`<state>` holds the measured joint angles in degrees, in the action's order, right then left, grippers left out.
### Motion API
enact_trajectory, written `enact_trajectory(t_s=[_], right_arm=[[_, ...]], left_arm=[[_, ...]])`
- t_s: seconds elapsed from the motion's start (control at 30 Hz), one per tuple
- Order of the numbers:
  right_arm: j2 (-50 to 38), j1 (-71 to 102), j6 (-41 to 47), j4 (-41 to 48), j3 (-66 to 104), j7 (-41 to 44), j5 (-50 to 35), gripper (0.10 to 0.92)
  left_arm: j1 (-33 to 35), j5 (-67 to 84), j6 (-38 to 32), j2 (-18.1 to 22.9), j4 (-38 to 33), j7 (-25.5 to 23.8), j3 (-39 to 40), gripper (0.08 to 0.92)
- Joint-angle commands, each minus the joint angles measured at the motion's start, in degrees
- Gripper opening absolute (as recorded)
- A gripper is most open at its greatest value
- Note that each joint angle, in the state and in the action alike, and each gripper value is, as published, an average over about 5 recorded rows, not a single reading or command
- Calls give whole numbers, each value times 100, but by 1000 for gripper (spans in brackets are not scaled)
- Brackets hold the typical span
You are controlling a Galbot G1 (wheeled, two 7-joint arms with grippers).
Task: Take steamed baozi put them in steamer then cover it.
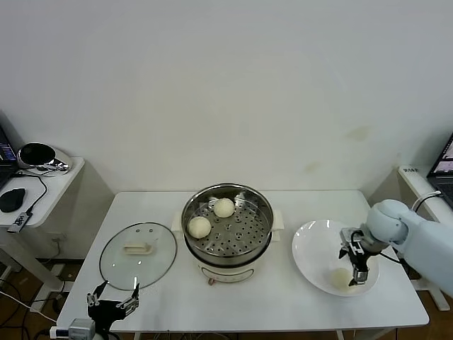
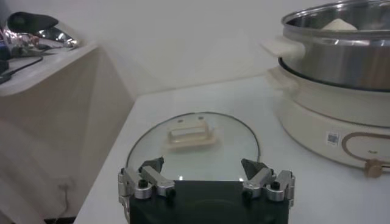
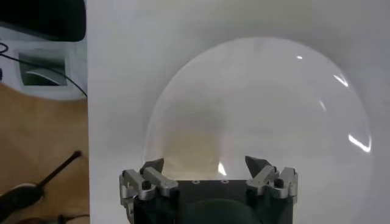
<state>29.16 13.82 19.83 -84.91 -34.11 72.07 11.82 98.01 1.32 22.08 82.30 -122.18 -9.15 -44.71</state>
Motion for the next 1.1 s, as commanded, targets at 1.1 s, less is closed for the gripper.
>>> enact_trajectory(t_s=[1.1], right_arm=[[214,199,-42,329,112,33,221,637]], left_arm=[[-152,11,2,-13,305,-7,-53,823]])
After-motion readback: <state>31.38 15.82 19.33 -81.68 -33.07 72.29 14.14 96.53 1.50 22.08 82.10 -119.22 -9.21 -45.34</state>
